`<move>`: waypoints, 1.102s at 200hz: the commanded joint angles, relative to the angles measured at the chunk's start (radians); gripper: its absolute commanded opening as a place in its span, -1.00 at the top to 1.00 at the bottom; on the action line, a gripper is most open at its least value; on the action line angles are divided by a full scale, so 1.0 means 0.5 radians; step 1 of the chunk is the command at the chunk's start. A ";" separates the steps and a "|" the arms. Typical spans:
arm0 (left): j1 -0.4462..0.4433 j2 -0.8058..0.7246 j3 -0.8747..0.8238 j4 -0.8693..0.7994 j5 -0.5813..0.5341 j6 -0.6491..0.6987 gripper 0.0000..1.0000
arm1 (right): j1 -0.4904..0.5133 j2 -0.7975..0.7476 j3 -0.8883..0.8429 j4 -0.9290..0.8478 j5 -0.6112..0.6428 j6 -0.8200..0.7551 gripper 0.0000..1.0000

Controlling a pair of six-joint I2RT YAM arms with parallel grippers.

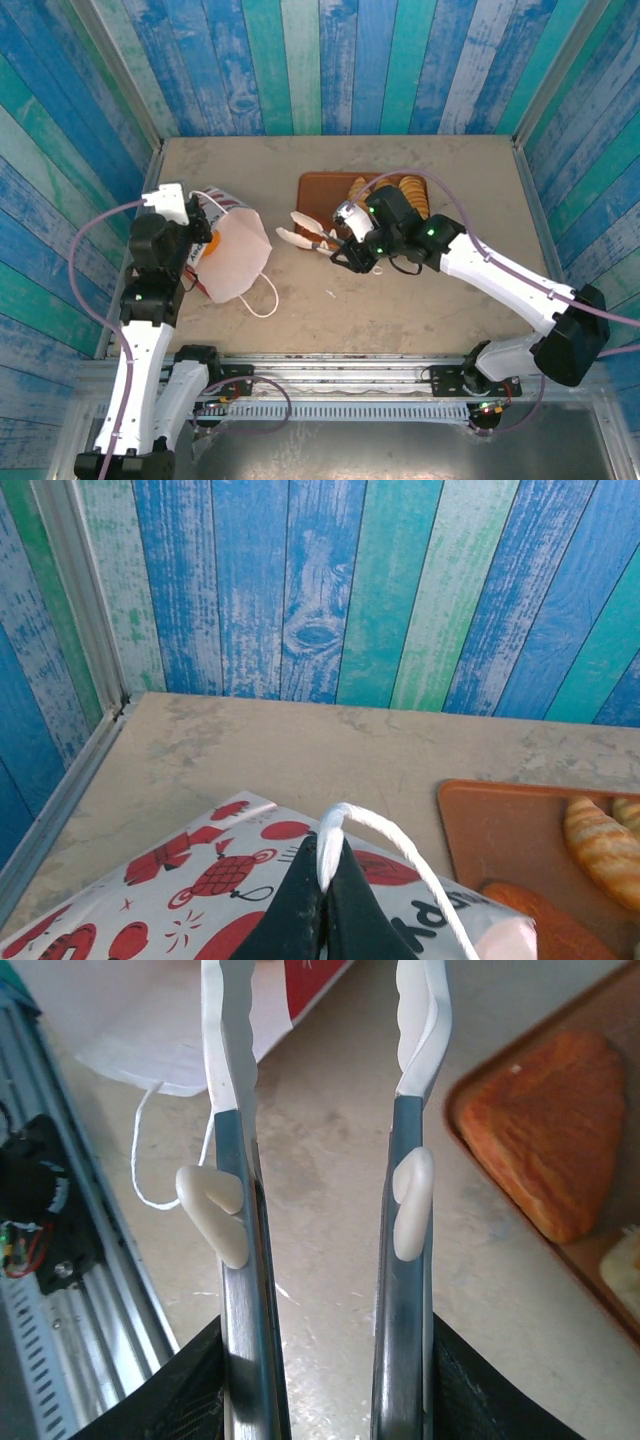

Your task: Take the fake bread out of the paper bag

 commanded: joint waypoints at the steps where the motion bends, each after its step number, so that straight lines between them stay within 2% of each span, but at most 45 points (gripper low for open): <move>1: 0.001 -0.051 -0.016 0.015 -0.092 0.077 1.00 | 0.067 -0.117 -0.027 0.134 -0.119 0.040 0.09; 32: 0.001 -0.069 -0.040 0.037 -0.090 0.085 1.00 | 0.206 -0.161 -0.059 0.183 -0.171 0.084 0.09; 68: 0.001 -0.035 -0.058 0.112 -0.060 0.039 1.00 | 0.405 -0.075 0.031 0.254 -0.222 0.105 0.09; 99: 0.001 -0.013 -0.066 0.168 0.031 -0.013 1.00 | 0.552 0.166 0.226 0.141 0.005 0.034 0.09; 139: 0.001 -0.017 -0.077 0.186 0.089 -0.070 1.00 | 0.667 0.540 0.543 -0.010 0.447 0.073 0.10; 189: 0.001 0.010 -0.076 0.189 0.166 -0.082 1.00 | 0.748 1.014 0.964 -0.206 0.779 0.101 0.11; 220: -0.001 0.027 -0.060 0.183 0.189 -0.076 1.00 | 0.761 1.219 1.140 -0.262 0.881 0.056 0.11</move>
